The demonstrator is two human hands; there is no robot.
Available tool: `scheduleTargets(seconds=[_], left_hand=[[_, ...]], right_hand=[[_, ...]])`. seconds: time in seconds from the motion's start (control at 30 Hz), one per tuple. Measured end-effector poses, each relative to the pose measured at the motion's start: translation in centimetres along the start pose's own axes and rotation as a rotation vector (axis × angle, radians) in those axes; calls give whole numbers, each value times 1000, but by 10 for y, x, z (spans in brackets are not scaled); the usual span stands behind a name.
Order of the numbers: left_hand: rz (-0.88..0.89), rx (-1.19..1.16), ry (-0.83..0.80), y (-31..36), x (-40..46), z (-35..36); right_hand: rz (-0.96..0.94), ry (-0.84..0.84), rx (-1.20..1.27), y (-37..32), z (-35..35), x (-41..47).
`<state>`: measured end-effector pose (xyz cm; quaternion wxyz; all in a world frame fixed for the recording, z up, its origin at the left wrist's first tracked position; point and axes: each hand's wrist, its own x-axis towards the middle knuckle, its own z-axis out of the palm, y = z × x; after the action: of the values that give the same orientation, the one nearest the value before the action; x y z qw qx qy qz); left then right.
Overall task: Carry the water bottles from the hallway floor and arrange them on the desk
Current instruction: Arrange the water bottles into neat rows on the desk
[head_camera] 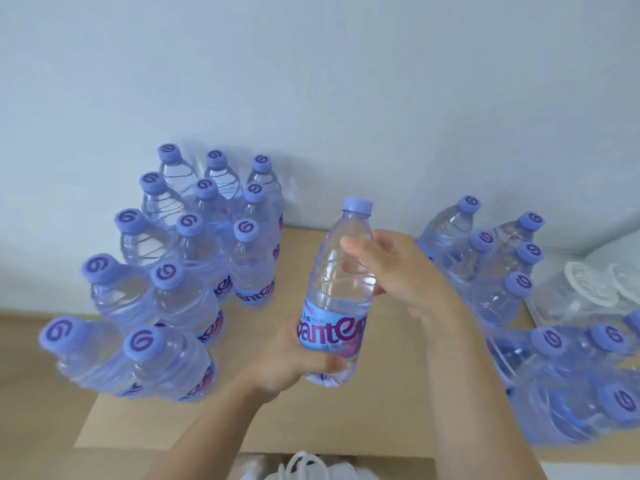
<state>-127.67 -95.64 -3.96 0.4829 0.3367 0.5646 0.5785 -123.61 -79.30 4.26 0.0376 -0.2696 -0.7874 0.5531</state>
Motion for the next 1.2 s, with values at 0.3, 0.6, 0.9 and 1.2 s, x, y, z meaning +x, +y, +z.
scheduleTargets(seconds=[0.3,0.6,0.9,1.2], left_hand=[[-34,-71,652,-30,-44,-24],[-440,368,848,-79,-41,-20],[-451,175,882,-92,-38,-19],[-487,148,893,-92,-30,-14]], right_hand=[[-111,-378,-9,-17,71,25],[-146,-312,-148,24,123,27],[-278,-187,-62,31,141,24],[-257,-160,-116,37,147,27]])
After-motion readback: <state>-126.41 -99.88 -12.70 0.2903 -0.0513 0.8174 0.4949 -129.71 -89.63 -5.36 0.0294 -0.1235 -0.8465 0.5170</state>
